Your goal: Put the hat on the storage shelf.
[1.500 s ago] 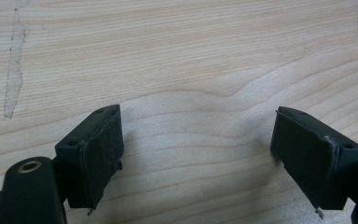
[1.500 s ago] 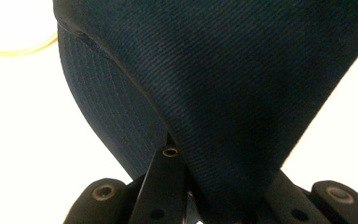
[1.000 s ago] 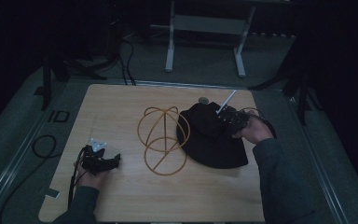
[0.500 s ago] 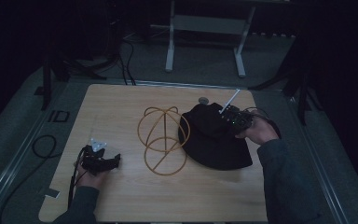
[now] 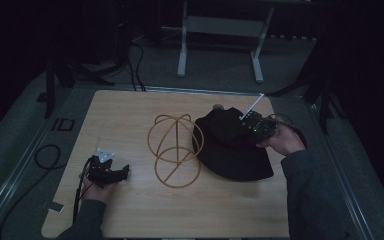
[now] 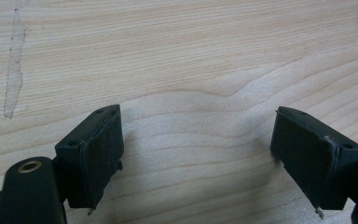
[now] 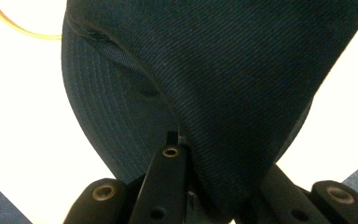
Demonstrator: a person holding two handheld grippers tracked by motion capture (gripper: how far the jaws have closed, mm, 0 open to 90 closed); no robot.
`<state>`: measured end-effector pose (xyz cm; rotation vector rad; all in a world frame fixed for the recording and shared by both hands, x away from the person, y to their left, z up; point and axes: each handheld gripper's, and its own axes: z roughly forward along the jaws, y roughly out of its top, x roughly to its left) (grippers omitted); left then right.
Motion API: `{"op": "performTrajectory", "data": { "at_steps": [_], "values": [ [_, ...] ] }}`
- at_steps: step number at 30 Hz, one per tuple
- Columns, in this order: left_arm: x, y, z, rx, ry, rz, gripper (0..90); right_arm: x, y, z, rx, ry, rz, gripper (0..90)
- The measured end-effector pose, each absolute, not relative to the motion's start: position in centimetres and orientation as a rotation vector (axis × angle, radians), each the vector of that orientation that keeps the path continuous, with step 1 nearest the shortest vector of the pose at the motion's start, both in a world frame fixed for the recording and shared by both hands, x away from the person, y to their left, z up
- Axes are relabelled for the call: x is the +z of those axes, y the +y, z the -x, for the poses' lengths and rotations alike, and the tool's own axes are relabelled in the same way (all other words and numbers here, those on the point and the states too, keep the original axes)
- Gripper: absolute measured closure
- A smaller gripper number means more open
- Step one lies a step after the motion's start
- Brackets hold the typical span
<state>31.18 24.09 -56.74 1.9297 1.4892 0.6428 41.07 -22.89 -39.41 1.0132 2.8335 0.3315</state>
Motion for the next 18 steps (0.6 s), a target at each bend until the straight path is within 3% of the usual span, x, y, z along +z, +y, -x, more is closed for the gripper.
{"op": "performTrajectory", "data": {
  "at_steps": [18],
  "values": [
    [-56.7, 24.1, -31.2, 0.643, 1.488, -1.931, 17.5, -37.7, -23.5, -40.4, 0.398, 2.802, -1.001, 87.2]
  ]
}}
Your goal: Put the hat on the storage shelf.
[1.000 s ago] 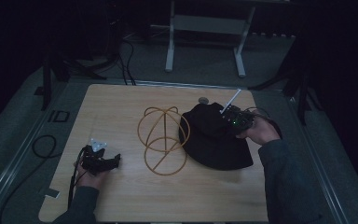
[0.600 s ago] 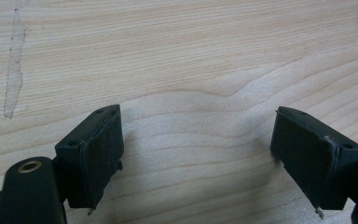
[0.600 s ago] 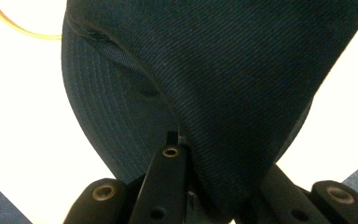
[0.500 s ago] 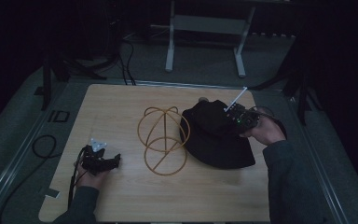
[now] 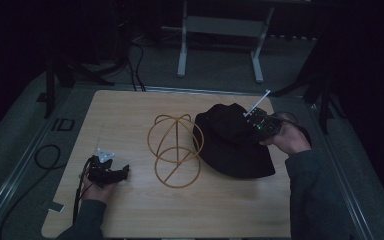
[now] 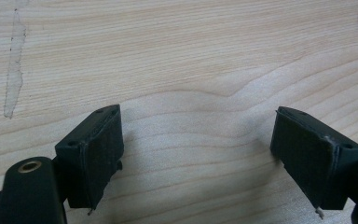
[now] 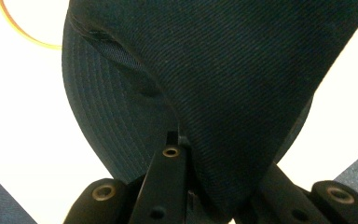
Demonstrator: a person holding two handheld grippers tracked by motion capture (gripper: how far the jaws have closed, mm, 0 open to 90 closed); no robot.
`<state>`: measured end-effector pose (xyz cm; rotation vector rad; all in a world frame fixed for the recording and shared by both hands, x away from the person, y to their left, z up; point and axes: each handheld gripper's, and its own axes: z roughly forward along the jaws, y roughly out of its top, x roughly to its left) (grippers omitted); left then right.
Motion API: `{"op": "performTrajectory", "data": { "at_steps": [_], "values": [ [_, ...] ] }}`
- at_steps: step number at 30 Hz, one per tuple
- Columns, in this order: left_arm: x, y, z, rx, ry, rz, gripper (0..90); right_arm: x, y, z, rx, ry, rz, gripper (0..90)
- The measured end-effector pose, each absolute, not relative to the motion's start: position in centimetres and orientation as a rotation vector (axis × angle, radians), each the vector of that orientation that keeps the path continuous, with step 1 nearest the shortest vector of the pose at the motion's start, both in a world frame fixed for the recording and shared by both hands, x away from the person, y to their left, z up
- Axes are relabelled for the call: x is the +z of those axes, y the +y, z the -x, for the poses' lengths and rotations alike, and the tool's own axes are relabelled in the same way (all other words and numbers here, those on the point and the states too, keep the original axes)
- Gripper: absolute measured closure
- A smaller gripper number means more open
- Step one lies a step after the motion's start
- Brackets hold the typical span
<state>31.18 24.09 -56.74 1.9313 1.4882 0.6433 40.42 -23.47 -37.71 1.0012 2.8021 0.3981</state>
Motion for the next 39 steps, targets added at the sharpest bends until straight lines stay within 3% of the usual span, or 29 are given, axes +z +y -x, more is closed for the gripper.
{"op": "performTrajectory", "data": {
  "at_steps": [39],
  "values": [
    [-56.7, 24.1, -31.2, 0.641, 1.489, -1.933, 17.5, -34.3, -24.0, -39.5, 0.473, 2.758, -0.940, 87.1]
  ]
}}
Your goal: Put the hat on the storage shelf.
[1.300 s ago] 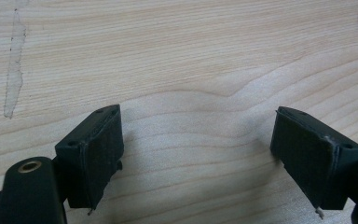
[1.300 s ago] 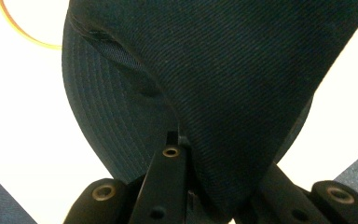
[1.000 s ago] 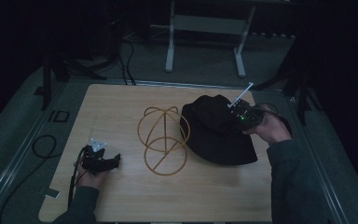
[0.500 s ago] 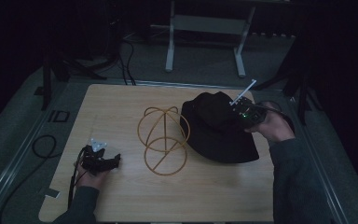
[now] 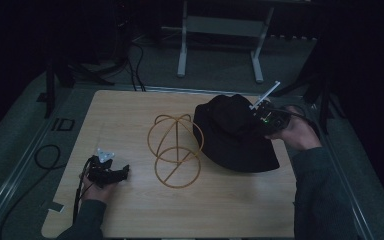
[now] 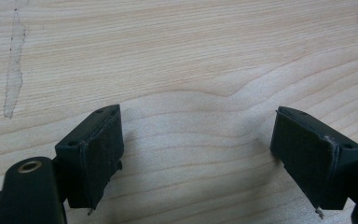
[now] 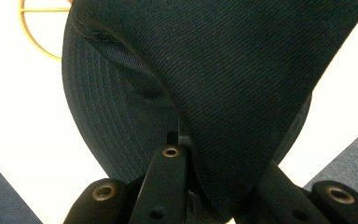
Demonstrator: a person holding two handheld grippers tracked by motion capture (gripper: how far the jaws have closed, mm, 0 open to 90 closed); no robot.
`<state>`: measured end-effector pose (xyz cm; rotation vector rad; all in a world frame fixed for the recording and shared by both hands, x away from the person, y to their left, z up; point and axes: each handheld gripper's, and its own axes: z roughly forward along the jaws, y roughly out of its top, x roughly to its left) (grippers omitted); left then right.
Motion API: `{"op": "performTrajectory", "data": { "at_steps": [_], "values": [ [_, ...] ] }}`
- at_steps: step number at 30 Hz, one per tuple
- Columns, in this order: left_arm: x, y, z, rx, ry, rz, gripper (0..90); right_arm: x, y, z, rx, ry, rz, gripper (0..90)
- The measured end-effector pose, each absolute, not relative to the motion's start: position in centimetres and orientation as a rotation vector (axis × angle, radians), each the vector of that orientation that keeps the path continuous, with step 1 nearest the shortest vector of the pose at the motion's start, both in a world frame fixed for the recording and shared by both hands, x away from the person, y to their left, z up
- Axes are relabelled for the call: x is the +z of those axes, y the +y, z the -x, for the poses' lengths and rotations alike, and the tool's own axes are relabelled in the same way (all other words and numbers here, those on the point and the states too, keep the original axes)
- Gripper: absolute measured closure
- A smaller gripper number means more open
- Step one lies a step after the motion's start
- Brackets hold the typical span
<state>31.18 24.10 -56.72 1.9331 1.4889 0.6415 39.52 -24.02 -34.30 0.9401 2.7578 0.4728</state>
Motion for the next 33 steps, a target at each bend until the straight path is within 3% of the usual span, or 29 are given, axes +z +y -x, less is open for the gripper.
{"op": "performTrajectory", "data": {
  "at_steps": [33],
  "values": [
    [-56.7, 24.1, -31.2, 0.641, 1.489, -1.934, 17.5, -31.7, -25.0, -38.8, 0.524, 2.706, -0.916, 87.1]
  ]
}}
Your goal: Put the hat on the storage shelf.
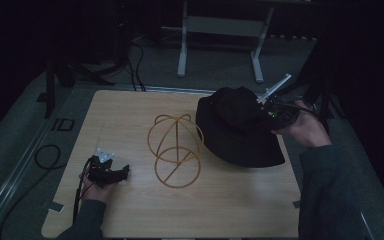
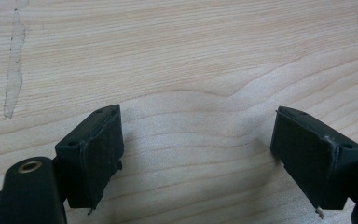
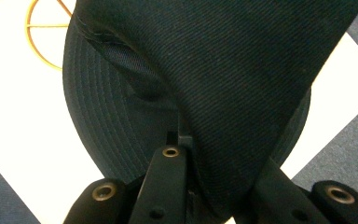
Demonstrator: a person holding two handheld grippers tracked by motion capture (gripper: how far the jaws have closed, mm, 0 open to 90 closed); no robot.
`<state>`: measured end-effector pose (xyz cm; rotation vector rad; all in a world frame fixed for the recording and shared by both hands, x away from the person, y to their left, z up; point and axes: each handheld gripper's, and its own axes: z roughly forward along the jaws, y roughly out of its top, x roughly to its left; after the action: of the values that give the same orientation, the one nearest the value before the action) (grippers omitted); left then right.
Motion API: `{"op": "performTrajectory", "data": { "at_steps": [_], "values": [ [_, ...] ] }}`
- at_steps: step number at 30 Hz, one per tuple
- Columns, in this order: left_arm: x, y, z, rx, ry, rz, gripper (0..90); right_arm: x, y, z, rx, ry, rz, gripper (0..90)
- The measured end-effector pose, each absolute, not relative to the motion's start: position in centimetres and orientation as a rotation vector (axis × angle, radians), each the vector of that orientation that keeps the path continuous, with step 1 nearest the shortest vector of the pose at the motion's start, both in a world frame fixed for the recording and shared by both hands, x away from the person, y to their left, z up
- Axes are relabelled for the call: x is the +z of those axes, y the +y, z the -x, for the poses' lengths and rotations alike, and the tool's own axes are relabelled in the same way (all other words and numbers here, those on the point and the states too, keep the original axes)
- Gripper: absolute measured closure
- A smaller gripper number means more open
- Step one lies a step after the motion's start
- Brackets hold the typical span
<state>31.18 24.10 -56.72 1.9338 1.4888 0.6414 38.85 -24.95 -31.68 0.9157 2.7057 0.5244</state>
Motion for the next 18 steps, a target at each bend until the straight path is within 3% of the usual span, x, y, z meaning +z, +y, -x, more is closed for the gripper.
{"op": "performTrajectory", "data": {
  "at_steps": [18],
  "values": [
    [-56.7, 24.1, -31.2, 0.643, 1.489, -1.928, 17.5, -30.1, -25.6, -38.4, 0.556, 2.691, -0.915, 87.1]
  ]
}}
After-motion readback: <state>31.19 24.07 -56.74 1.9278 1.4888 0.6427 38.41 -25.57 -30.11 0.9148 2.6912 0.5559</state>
